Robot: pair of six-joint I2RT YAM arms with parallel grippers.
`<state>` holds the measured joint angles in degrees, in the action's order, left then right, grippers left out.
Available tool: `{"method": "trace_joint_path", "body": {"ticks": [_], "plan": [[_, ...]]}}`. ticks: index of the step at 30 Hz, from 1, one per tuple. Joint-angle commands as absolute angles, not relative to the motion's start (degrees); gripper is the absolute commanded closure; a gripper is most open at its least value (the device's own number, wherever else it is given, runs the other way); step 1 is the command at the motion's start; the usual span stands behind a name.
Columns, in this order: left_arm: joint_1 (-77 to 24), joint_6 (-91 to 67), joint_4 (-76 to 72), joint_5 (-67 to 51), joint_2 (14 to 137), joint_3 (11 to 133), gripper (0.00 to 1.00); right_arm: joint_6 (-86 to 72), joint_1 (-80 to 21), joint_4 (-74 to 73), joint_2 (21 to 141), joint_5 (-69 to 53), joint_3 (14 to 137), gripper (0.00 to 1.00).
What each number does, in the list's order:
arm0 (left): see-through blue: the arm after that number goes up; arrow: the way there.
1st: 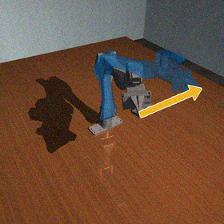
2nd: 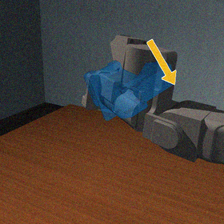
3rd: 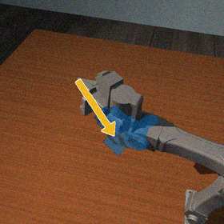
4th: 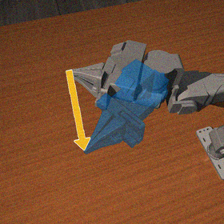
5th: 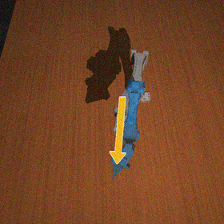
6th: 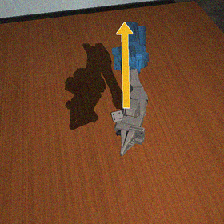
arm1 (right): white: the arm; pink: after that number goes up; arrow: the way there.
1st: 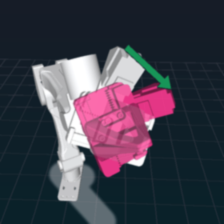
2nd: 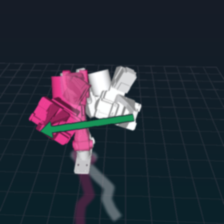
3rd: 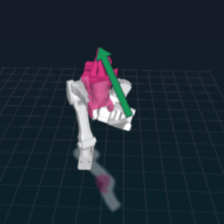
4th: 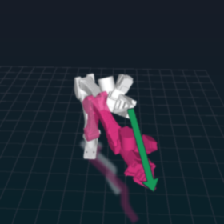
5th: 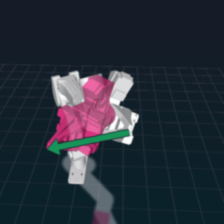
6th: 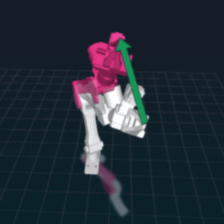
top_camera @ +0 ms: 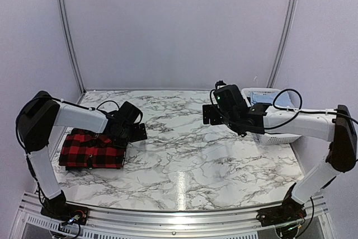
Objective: Fold and stack the long sleeve shirts
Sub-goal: Move the square-folded shirt to the corner of the board.
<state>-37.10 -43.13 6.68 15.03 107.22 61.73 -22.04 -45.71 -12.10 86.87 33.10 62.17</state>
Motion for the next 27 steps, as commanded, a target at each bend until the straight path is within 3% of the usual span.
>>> {"method": "trace_joint_path", "body": {"ticks": [1, 11, 27], "plan": [[-35.94, -42.51, 10.08, 15.00, 101.07, 55.02, 0.01, -22.38, -45.33, -12.05, 88.28, 31.76, 64.34, 0.01], [-33.58, -41.91, 11.99, 13.63, 91.57, 44.88, 0.01, -22.96, -45.35, -11.60, 88.59, 31.59, 63.83, 0.01], [-32.52, -39.62, 15.30, 15.38, 88.57, 45.45, 0.01, -22.86, -45.35, -12.16, 87.08, 31.52, 62.50, 0.01]]}}
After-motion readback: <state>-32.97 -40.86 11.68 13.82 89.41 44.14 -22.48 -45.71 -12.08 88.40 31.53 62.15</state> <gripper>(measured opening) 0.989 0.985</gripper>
